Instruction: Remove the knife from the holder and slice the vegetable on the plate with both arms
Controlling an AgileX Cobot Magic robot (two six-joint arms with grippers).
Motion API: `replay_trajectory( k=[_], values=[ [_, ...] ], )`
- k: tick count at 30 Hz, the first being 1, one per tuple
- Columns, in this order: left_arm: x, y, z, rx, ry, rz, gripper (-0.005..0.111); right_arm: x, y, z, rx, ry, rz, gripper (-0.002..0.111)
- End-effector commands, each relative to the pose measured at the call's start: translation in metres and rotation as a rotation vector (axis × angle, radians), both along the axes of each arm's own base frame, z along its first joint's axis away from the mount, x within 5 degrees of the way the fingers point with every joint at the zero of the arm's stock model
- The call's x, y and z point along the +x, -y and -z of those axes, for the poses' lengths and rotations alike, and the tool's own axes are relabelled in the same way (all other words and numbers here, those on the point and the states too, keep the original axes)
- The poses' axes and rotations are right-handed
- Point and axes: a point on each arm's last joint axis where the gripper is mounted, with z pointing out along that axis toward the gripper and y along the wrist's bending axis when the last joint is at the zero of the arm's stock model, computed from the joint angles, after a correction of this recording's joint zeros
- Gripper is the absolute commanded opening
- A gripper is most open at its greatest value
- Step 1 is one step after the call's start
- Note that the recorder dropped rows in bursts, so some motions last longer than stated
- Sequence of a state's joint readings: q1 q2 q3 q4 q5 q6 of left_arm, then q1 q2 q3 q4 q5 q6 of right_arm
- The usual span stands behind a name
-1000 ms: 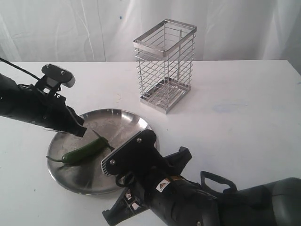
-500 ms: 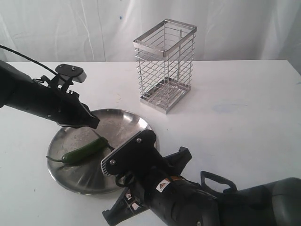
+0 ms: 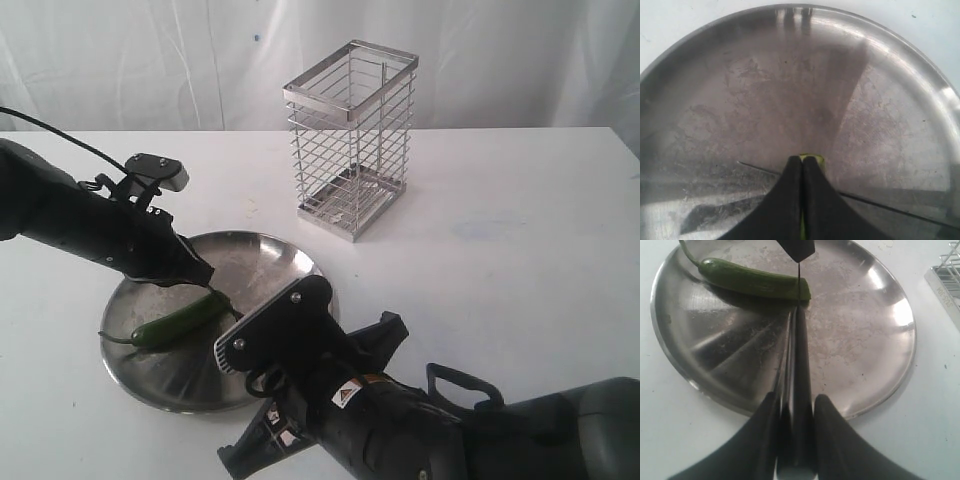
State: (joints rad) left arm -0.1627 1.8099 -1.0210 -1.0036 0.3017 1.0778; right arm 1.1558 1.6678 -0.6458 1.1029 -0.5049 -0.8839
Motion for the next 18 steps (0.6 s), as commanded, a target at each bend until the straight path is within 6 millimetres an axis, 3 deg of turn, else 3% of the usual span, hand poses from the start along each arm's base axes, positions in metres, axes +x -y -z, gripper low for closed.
replay_trajectory(
  k=[1, 18],
  values=[
    [0.0002, 0.0021, -0.0026, -0.028, -0.007, -0.005, 0.0, 0.0015, 0.0025, 0.0001, -0.008, 0.022, 0.015, 0.0],
    [0.0011, 0.0013, -0.0026, -0.021, 0.001, -0.012, 0.0, 0.0035, 0.0027, -0.0028, 0.001, 0.061, 0.026, 0.0]
  ],
)
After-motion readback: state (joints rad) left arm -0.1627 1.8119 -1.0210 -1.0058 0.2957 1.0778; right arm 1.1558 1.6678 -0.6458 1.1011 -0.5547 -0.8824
